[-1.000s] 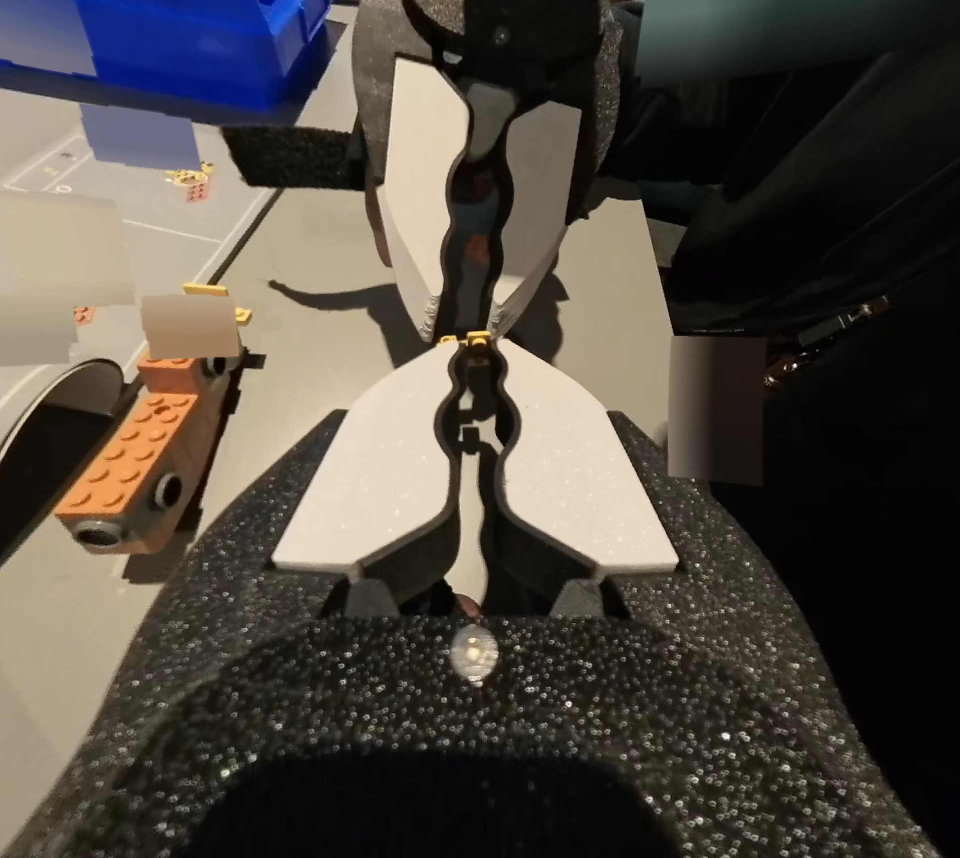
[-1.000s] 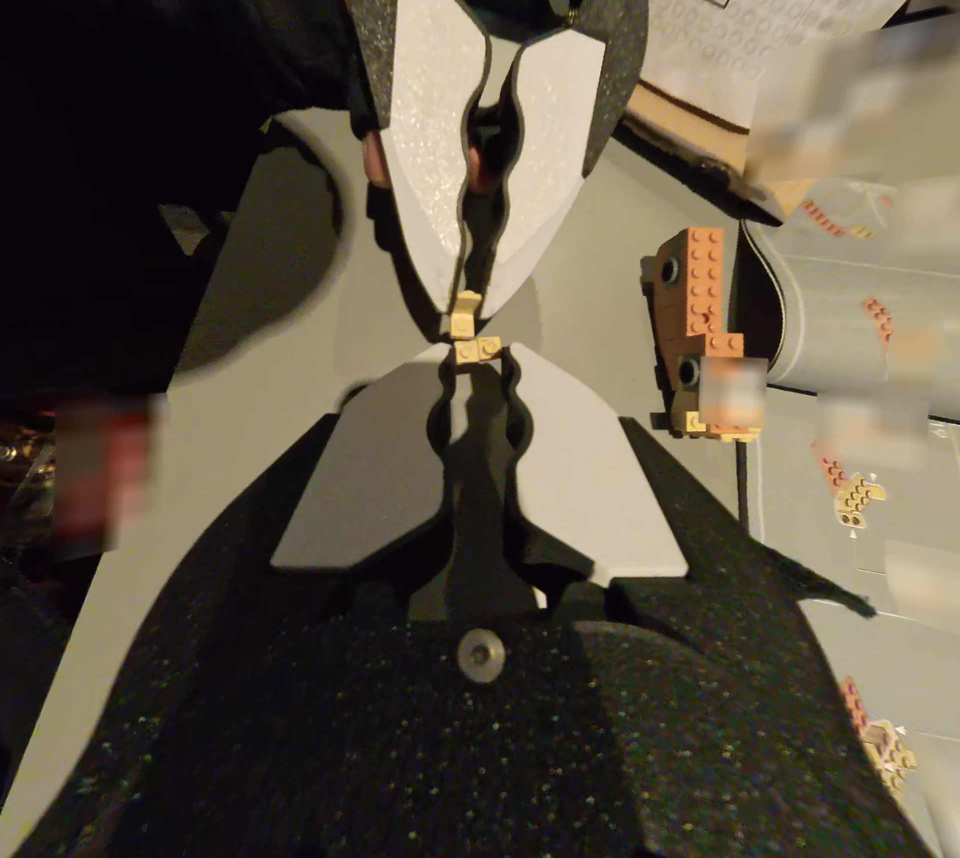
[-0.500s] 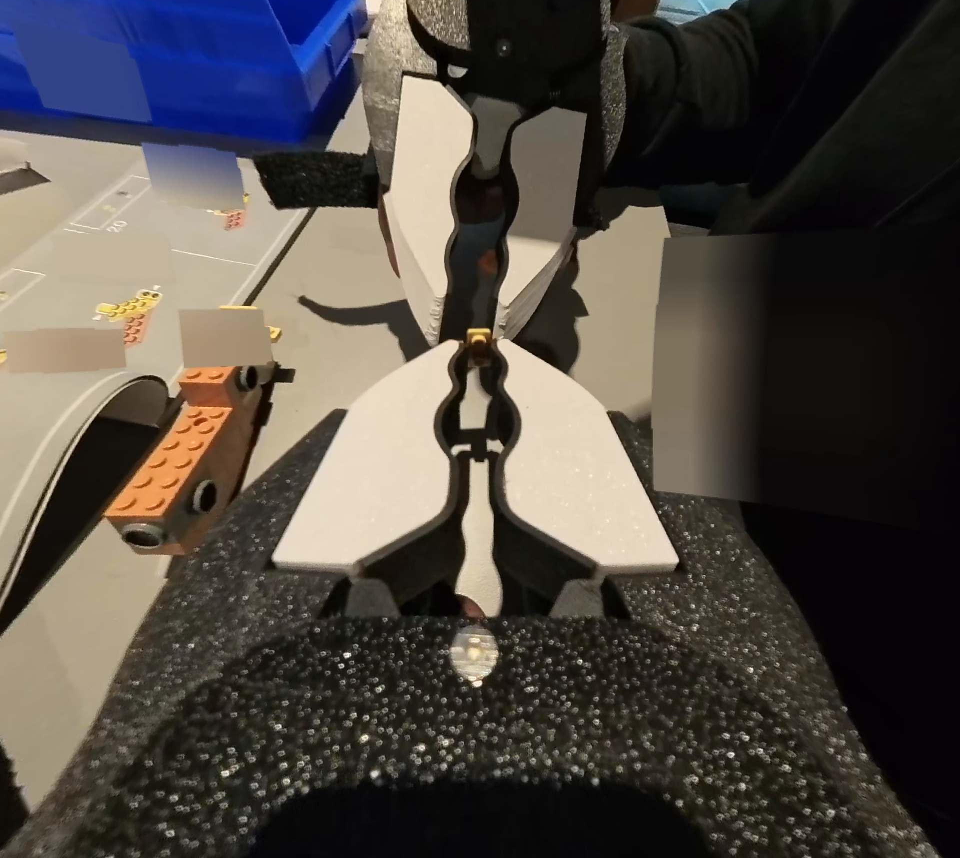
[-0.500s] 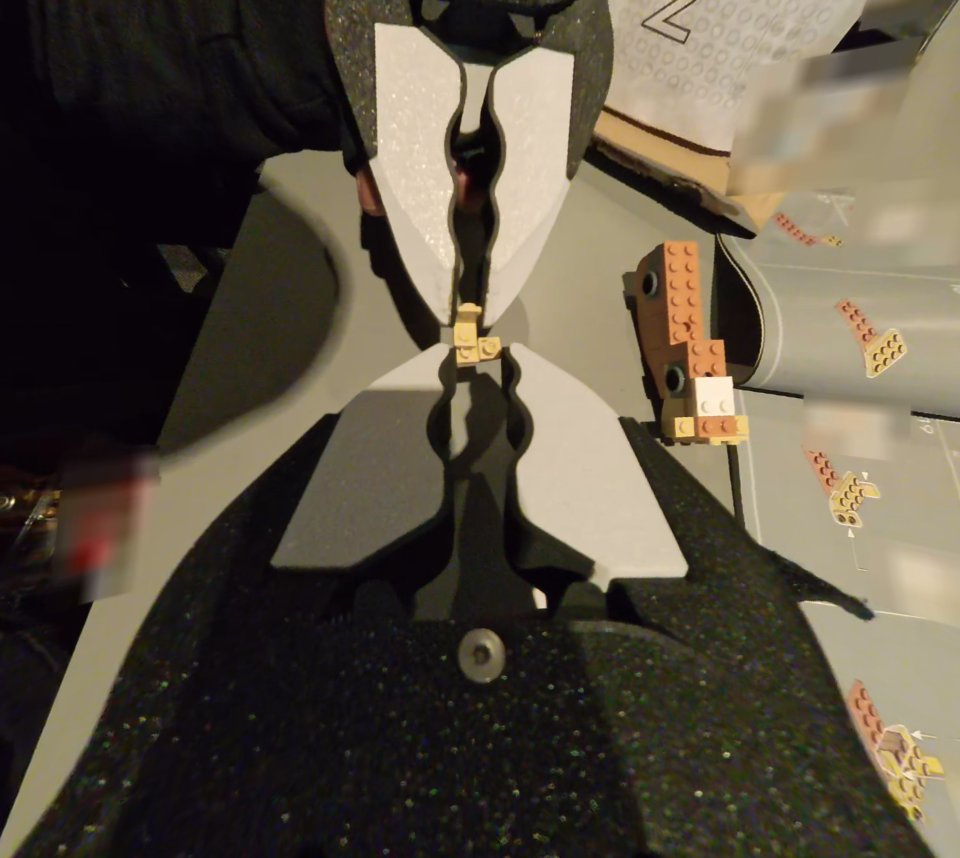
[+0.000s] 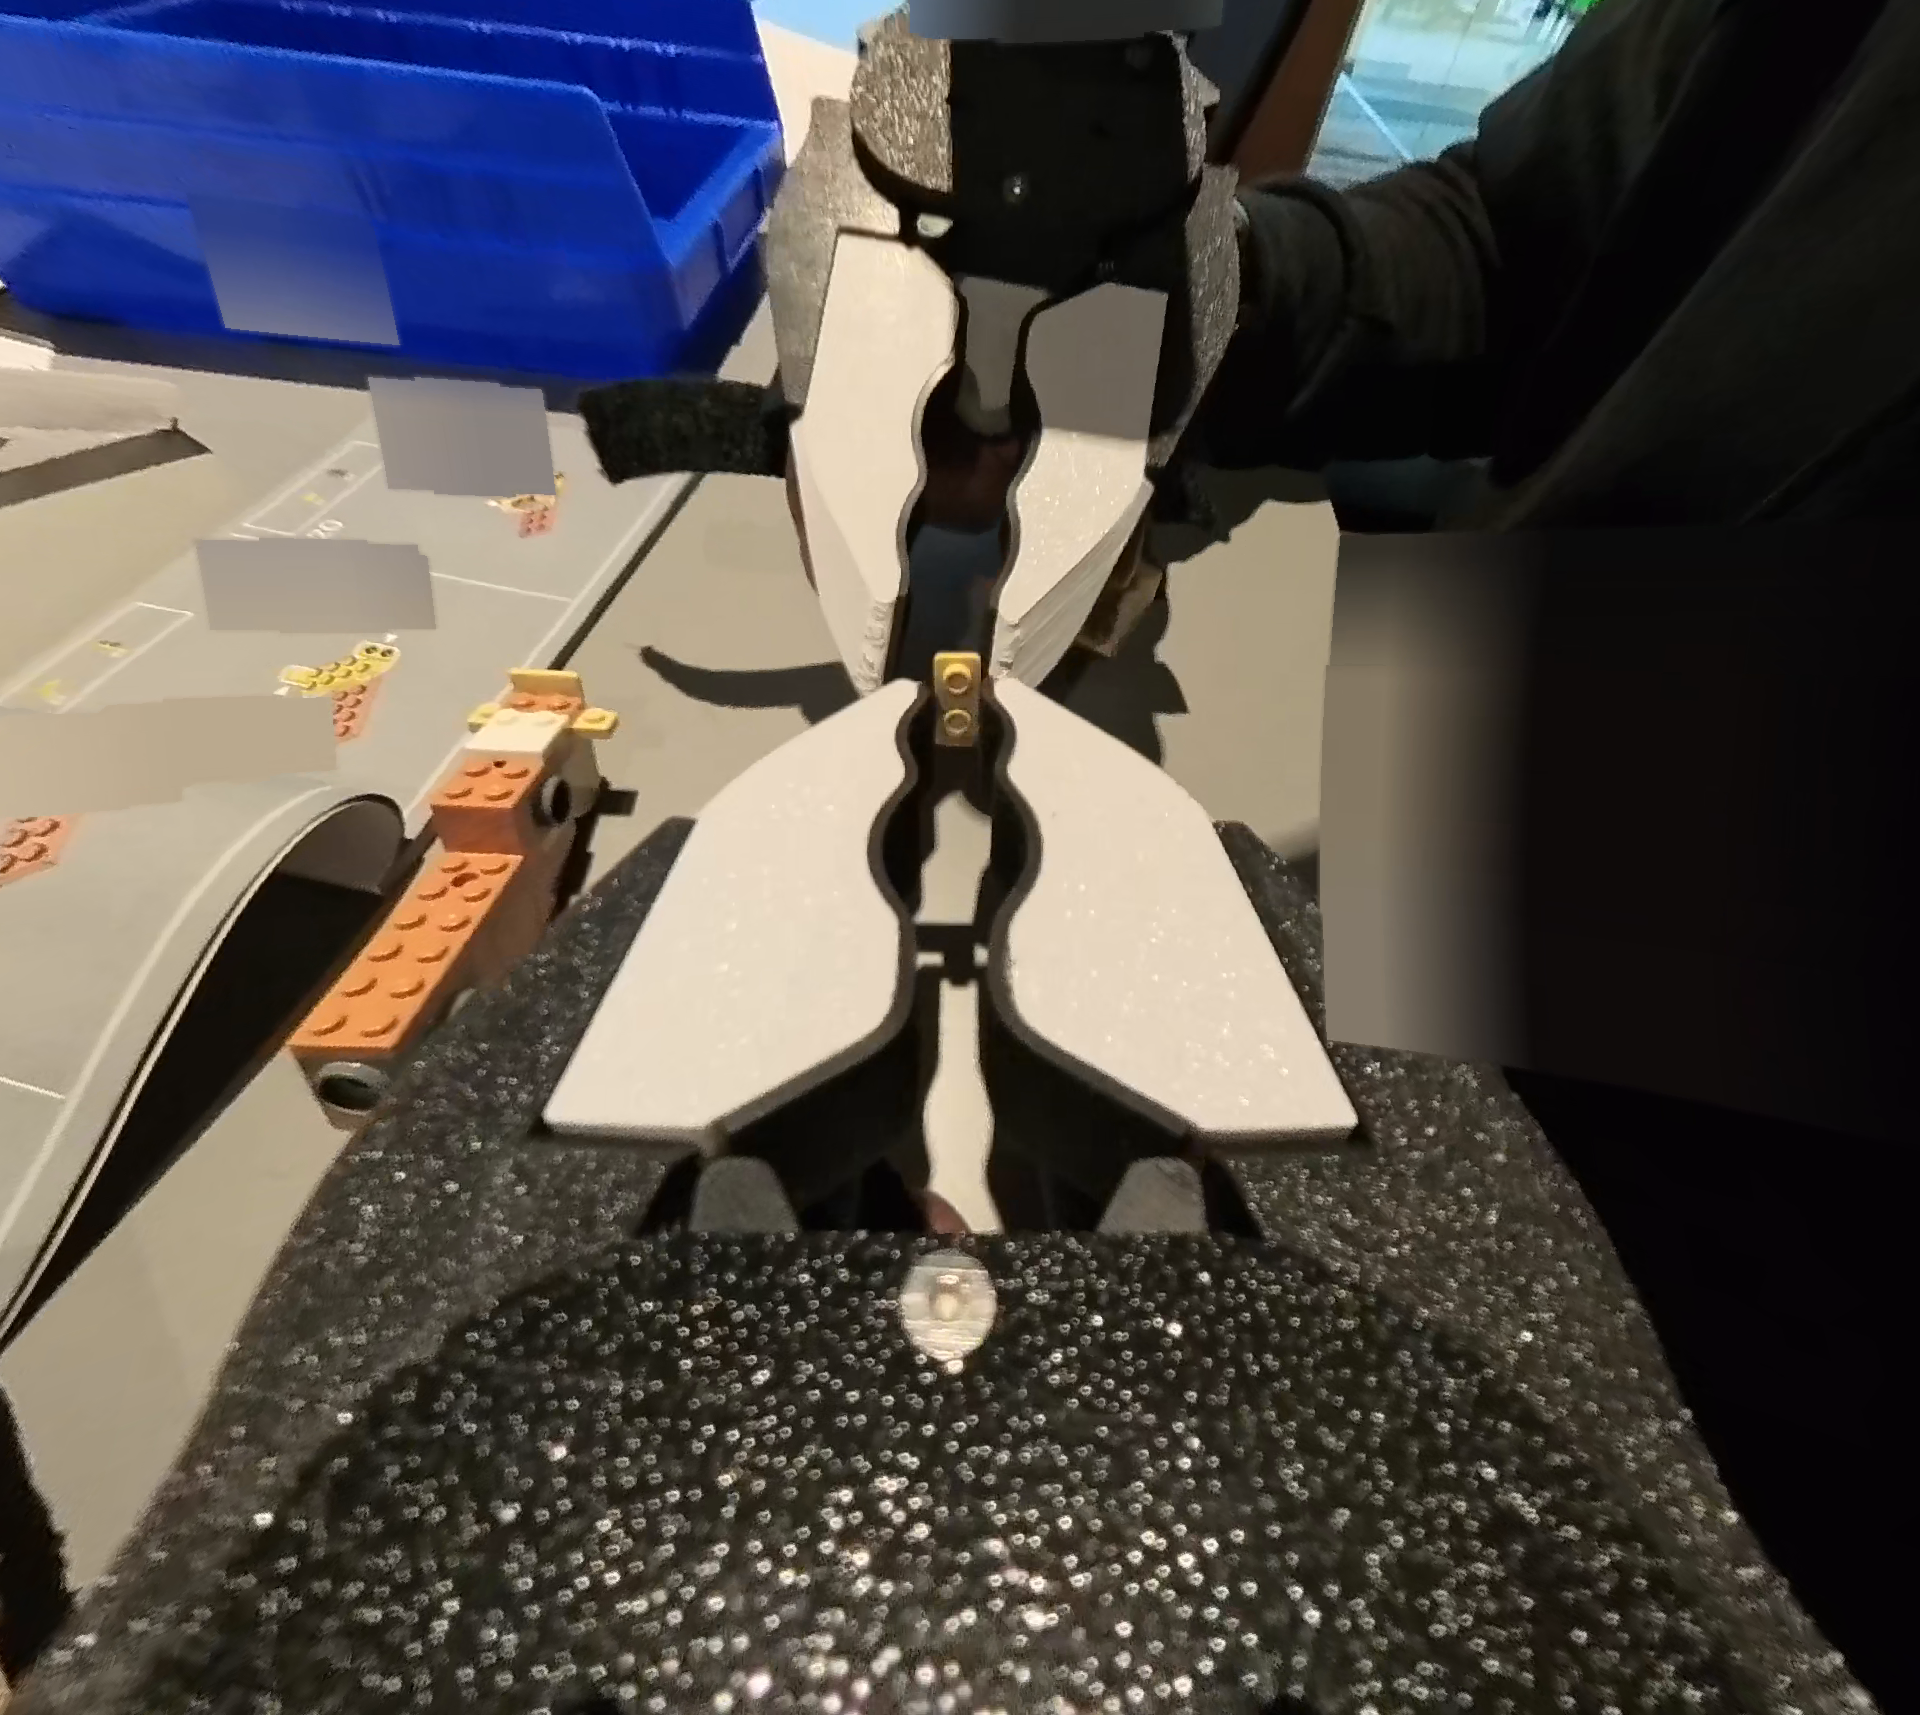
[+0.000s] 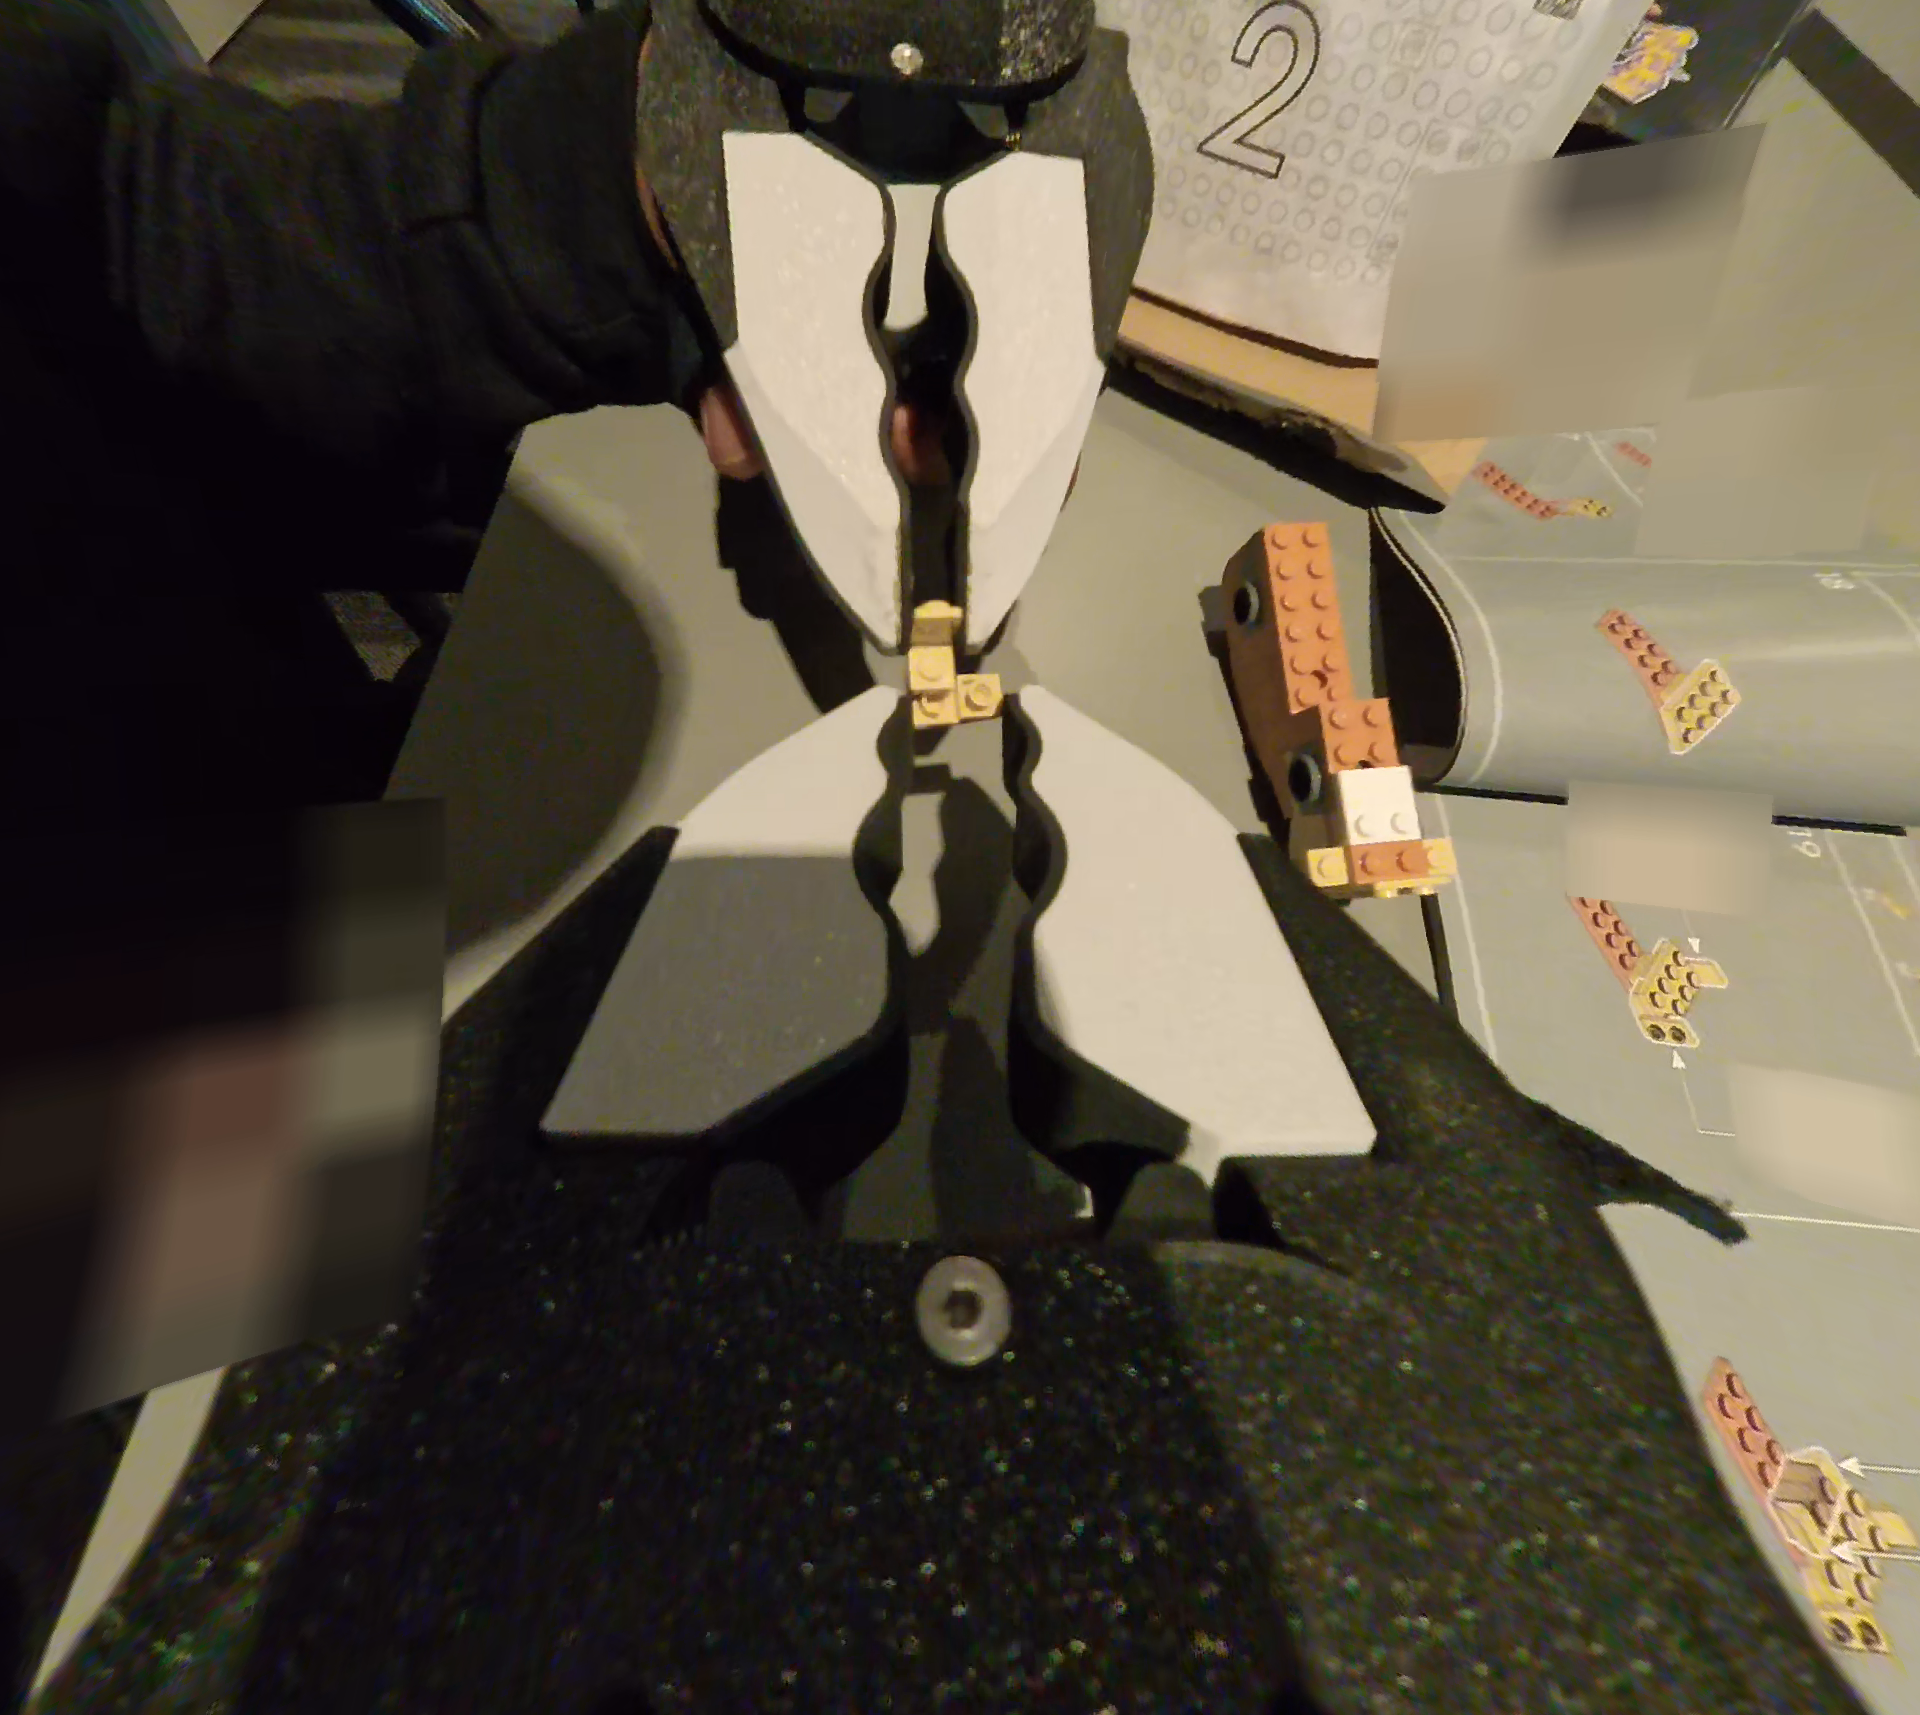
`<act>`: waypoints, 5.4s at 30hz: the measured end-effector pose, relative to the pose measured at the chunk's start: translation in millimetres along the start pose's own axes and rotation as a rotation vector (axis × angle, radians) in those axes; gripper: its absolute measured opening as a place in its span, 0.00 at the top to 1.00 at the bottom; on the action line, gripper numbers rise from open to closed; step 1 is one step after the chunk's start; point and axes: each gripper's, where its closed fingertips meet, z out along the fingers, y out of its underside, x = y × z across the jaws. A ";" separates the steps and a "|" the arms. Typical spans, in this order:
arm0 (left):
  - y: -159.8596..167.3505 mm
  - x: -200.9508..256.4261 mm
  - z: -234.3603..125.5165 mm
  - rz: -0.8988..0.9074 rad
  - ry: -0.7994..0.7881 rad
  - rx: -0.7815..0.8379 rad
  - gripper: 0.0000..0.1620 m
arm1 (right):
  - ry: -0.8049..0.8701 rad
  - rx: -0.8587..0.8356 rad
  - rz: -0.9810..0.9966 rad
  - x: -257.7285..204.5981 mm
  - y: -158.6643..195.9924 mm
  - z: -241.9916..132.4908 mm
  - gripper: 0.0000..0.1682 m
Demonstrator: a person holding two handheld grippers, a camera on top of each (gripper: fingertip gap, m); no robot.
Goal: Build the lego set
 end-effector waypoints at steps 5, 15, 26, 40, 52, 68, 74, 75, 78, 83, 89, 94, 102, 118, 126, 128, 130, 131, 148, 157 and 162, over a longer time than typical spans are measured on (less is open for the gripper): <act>-4.4 -2.0 -0.9 -0.003 -0.011 0.031 0.96 | 0.005 0.011 0.005 0.5 -1.8 -0.4 0.91; -3.9 -1.7 -0.4 0.001 -0.011 0.025 0.95 | 0.017 0.029 0.006 1.5 -4.8 -1.6 0.91; -3.0 -1.3 -0.7 0.017 -0.014 0.017 0.95 | 0.025 0.035 -0.010 0.8 -5.9 -1.1 0.91; -4.8 -0.8 -0.9 0.044 -0.024 0.025 0.95 | 0.034 0.043 -0.024 0.6 -7.4 -1.6 0.91; -6.5 -0.3 -2.6 0.058 -0.028 0.035 0.94 | 0.030 0.054 -0.022 0.1 -8.8 -2.1 0.91; 4.3 -13.7 -8.8 0.028 -0.100 -0.026 0.91 | 0.000 -0.026 -0.024 -1.6 2.7 -2.2 0.91; 13.4 -7.8 -4.1 0.207 -0.123 -0.110 0.91 | -0.051 0.010 0.016 -5.3 -2.8 -7.2 0.90; 13.8 -6.7 -3.8 0.247 -0.128 -0.117 0.91 | -0.062 0.012 0.024 -6.2 -3.1 -7.6 0.90; 9.5 -1.4 -2.2 0.397 -0.147 -0.107 0.91 | -0.094 0.014 0.036 -11.0 -3.5 -7.1 0.91; 0.6 9.1 -1.8 0.606 -0.170 -0.070 0.92 | -0.141 0.009 0.047 -17.9 -3.1 -6.8 0.90; -1.9 13.1 -1.9 0.742 -0.197 -0.075 0.93 | -0.197 0.033 0.079 -23.7 -6.8 -9.7 0.90; 4.2 13.5 1.0 0.808 -0.202 -0.123 0.91 | -0.220 0.030 0.081 -26.8 -6.2 -10.1 0.90; 2.6 16.2 6.5 0.924 -0.226 -0.146 0.94 | -0.232 0.030 0.082 -29.1 -6.4 -9.9 0.90; -12.3 6.7 -1.6 0.982 -0.333 -0.099 0.97 | -0.154 0.054 0.073 -18.1 -11.3 -13.0 0.87; -25.8 10.4 -4.0 0.968 -0.353 0.005 0.97 | -0.225 0.170 0.117 -22.9 -26.8 -21.0 0.86; -29.0 11.3 -3.9 0.985 -0.367 0.023 0.97 | -0.245 0.188 0.131 -24.6 -29.0 -21.7 0.86; -33.0 14.8 -4.1 0.995 -0.367 0.051 0.97 | -0.271 0.209 0.144 -27.0 -31.5 -23.0 0.85; -35.6 16.9 -4.4 0.998 -0.367 0.069 0.97 | -0.290 0.225 0.152 -28.9 -33.7 -24.4 0.85; -41.1 10.8 -3.4 1.074 -0.463 0.061 0.97 | -0.262 0.292 0.190 -21.4 -42.5 -27.9 0.90; -42.2 -13.5 -16.7 0.682 -0.442 0.114 0.93 | 0.024 0.255 -0.041 -0.6 -39.8 -26.5 0.90; -52.0 -10.5 -26.2 0.197 -0.231 0.225 0.94 | 0.030 0.237 -0.167 -11.6 -38.4 -22.0 0.90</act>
